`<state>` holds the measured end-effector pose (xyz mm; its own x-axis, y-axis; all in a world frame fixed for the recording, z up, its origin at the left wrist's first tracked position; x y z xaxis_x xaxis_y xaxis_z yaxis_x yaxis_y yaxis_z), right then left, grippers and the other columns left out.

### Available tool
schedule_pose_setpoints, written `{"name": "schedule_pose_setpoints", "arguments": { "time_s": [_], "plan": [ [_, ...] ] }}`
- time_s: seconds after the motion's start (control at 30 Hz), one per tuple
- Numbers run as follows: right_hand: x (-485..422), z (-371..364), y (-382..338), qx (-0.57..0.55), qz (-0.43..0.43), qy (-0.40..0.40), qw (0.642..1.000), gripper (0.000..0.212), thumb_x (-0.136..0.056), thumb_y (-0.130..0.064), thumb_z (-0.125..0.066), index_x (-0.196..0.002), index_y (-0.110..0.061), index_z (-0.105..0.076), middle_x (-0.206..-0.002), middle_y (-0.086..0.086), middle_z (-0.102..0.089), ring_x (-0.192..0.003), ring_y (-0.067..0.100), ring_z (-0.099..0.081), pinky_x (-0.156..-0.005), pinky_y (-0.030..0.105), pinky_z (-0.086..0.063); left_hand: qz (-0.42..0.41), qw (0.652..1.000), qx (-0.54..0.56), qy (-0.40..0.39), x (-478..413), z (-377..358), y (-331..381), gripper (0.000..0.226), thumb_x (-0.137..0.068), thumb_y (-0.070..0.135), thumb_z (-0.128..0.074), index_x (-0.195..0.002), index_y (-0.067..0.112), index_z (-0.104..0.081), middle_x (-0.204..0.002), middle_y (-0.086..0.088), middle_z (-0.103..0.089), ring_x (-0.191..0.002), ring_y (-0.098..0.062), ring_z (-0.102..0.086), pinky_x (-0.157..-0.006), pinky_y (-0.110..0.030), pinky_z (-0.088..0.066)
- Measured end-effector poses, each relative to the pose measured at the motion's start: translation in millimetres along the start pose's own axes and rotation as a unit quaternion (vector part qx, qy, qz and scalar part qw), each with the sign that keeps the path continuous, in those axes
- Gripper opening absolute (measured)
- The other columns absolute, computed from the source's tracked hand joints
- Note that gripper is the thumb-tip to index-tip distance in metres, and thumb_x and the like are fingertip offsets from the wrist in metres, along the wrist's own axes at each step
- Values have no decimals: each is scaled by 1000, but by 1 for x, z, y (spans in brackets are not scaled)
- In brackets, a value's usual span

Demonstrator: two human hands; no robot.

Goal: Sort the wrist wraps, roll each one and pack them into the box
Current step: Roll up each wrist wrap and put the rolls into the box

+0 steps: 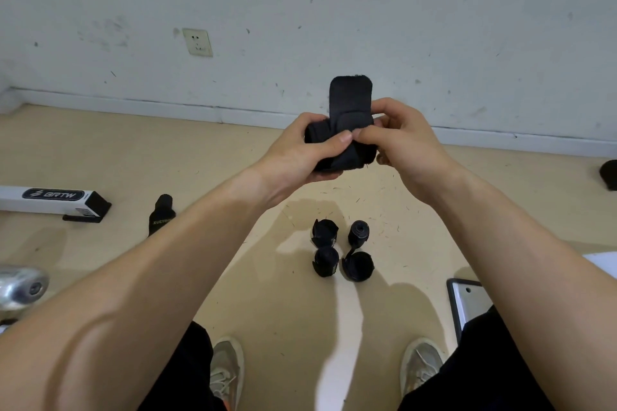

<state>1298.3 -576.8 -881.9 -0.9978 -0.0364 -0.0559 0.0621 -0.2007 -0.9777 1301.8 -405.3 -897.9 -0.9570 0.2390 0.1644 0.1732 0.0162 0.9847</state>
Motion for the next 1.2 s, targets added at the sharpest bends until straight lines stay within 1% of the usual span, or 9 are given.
{"name": "schedule_pose_setpoints", "arguments": {
  "time_s": [0.07, 0.13, 0.23, 0.37, 0.67, 0.77, 0.9, 0.97, 1.2],
  "plan": [
    [-2, 3, 0, -11, -4, 1, 1000, 14, -94, -11, -64, -94, -23, -70, -69, -7, -57, -58, 2, -50, -61, 24, -39, 4, 1000, -18, -9, -1, -1, -1, 42, -95, 20, -75, -131, 13, -56, -126, -15, -66, -111, -32, -72, -91, -44, -62],
    [-5, 5, 2, -18, 5, 4, 1000, 5, -96, -17, -66, -96, -16, -71, -73, -8, -61, -65, 6, -56, -64, 23, -44, 3, 998, -55, -28, 0, -3, -2, 43, -94, 20, -76, -132, 17, -56, -123, -11, -68, -107, -28, -74, -92, -44, -62],
    [-8, 8, 7, -8, 29, 16, 999, 23, -92, -20, -69, -92, 3, -63, -75, -1, -50, -77, 19, -55, -73, 35, -48, -4, 995, -86, -50, 0, -5, -4, 43, -93, 18, -77, -132, 19, -56, -115, -3, -70, -99, -21, -76, -94, -45, -61],
    [-9, 6, 9, 6, 22, 37, 999, 25, -94, -13, -69, -74, -11, -55, -78, 2, -47, -74, 17, -53, -69, 29, -46, -37, 991, -110, -67, 1, -3, 2, 40, -93, 11, -76, -128, 19, -58, -109, 2, -67, -101, -17, -73, -92, -44, -62],
    [-6, -2, 9, -39, -66, 14, 997, 7, -94, -16, -69, -88, -17, -69, -84, 0, -71, -71, 13, -68, -66, 29, -54, -78, 982, -162, -58, 7, -3, 4, 50, -92, 6, -75, -135, 15, -53, -106, 8, -65, -85, -2, -72, -81, -25, -62],
    [-4, -4, 9, -67, -111, 1, 992, 5, -96, -21, -66, -91, -18, -66, -86, -2, -71, -76, 15, -68, -75, 36, -57, -85, 980, -172, -57, 8, -3, 6, 53, -92, 7, -76, -138, 17, -50, -108, 8, -65, -84, 0, -71, -81, -22, -61],
    [-2, -8, 11, -93, -151, 9, 984, 5, -98, -23, -61, -99, -19, -63, -91, 0, -69, -83, 20, -65, -77, 40, -57, -90, 976, -187, -64, 8, -2, 6, 65, -92, 8, -76, -141, 25, -36, -108, -2, -66, -85, -11, -72, -86, -26, -61],
    [-3, -8, 13, -100, -166, 15, 981, 7, -98, -22, -59, -102, -19, -63, -94, 1, -69, -86, 23, -65, -82, 44, -58, -99, 973, -191, -79, 10, -3, 7, 67, -93, 6, -74, -141, 27, -33, -104, -3, -64, -80, -6, -71, -84, -24, -60],
    [-8, -3, 16, -117, -212, -5, 970, 11, -90, -19, -61, -98, -23, -69, -118, 15, -71, -100, 35, -68, -95, 59, -53, -123, 963, -206, -119, 10, -4, 5, 46, -94, 1, -71, -127, 24, -50, -103, 7, -63, -82, 2, -68, -79, -24, -59]
  ]
}}
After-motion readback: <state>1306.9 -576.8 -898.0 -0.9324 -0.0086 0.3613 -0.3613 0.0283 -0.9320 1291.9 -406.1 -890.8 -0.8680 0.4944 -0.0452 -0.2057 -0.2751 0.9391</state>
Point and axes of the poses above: each hand's wrist, its own x-axis away from the middle knuckle, its own z-axis out of the back of the hand, y = z × x, the point moved 1 cm from there along -x, towards the middle knuckle
